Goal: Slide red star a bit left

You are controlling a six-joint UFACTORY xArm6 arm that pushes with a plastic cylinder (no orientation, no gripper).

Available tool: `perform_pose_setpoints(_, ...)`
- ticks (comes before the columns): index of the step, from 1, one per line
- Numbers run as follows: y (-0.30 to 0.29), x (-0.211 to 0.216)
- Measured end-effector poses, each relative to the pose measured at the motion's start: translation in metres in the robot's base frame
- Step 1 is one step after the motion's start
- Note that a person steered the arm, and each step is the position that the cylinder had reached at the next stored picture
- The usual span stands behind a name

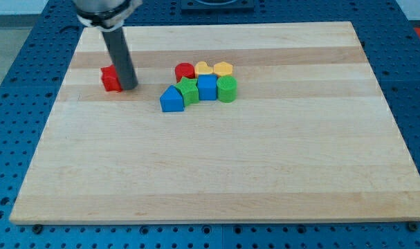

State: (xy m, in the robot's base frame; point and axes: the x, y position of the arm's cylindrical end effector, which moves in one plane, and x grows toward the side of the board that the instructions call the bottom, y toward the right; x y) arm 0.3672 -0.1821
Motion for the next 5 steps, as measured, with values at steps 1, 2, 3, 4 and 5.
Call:
perform_pose_setpoints(1, -0.01, 0.0)
perform_pose_setpoints(2, 0.024, -0.009)
perform_pose_setpoints(3, 0.033, -0.032)
perform_pose_setpoints(4, -0.002, -0.033)
perform_pose_setpoints(5, -0.043, -0.033)
